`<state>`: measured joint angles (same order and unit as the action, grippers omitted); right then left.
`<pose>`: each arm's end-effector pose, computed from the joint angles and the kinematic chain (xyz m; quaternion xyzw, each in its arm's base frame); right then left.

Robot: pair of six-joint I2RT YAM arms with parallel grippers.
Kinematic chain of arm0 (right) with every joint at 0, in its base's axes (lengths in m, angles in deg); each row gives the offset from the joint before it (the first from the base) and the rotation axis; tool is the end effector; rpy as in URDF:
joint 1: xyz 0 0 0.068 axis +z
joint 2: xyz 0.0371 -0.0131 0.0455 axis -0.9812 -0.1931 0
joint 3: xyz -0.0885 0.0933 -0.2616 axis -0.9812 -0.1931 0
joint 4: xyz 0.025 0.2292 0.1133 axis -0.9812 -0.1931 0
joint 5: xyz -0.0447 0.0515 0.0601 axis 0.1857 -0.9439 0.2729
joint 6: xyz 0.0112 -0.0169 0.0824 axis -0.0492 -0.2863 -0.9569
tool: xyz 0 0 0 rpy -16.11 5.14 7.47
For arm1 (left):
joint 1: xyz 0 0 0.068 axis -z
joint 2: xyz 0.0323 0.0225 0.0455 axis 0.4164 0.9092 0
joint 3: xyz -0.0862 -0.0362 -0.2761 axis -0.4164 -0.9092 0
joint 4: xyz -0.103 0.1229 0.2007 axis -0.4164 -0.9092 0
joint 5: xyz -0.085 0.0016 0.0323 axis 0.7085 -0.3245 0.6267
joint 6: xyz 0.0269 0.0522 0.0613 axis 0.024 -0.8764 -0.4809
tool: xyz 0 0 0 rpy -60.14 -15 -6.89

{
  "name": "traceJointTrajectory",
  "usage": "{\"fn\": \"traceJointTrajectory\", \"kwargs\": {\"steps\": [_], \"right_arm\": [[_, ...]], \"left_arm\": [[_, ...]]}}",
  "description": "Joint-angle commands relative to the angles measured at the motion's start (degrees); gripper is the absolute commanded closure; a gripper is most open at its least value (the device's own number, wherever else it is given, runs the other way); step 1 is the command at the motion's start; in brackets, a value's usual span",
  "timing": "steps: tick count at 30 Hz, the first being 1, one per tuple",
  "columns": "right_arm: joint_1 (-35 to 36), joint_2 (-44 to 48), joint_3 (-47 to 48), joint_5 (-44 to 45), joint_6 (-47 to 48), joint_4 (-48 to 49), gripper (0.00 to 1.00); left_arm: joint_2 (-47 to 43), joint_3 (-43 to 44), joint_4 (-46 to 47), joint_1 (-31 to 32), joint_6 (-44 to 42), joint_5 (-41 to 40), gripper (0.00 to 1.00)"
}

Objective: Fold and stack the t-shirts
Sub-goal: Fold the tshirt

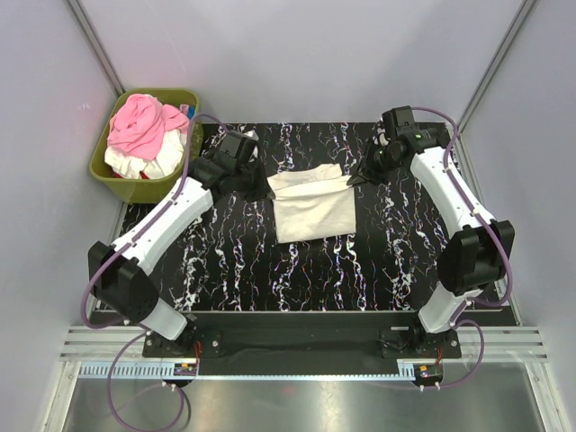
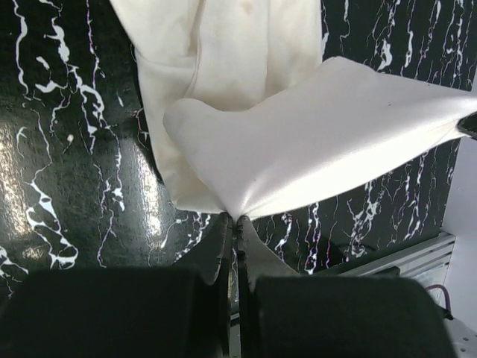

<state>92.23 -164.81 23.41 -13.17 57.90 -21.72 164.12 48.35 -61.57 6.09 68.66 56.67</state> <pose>0.3612 0.1108 0.3217 0.0905 0.9430 0.2506 0.1992 0.2954 -0.1826 0.3284 -0.0628 0.9324 -0.2369 0.2655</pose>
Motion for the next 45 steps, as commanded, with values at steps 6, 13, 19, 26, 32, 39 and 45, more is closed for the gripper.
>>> {"fn": "traceJointTrajectory", "kwargs": {"steps": [6,13,19,26,32,39,45], "right_arm": [[-1.41,-4.67,5.58,1.54,1.43,0.03,1.0],[-1.85,-9.07,9.36,1.36,1.7,0.03,1.0],[-2.55,-13.64,13.67,1.36,1.87,-0.41,1.0],[-3.08,-21.54,22.53,1.18,1.79,-1.82,1.0],[-3.35,-31.38,32.2,-0.65,-0.23,-1.64,1.0],[-4.13,-48.7,52.76,-3.47,-3.83,-3.49,1.0],[-5.19,-55.04,53.41,-6.64,-8.67,4.33,0.99]], "left_arm": [[3.76,3.96,-1.68,-3.8,-3.55,2.69,1.0],[8.24,6.95,-1.15,-5.56,-5.13,4.36,1.0],[12.55,10.98,-1.23,-7.4,-6.63,5.86,1.0],[20.54,18.02,-3.17,-9.86,-8.48,8.05,1.0],[28.97,23.91,-3.61,-13.47,-9.62,9.99,1.0],[44.97,38.99,-2.2,-18.48,-10.23,17.45,1.0],[57.9,49.48,1.21,-20.94,-7.78,25.88,0.94]]}}
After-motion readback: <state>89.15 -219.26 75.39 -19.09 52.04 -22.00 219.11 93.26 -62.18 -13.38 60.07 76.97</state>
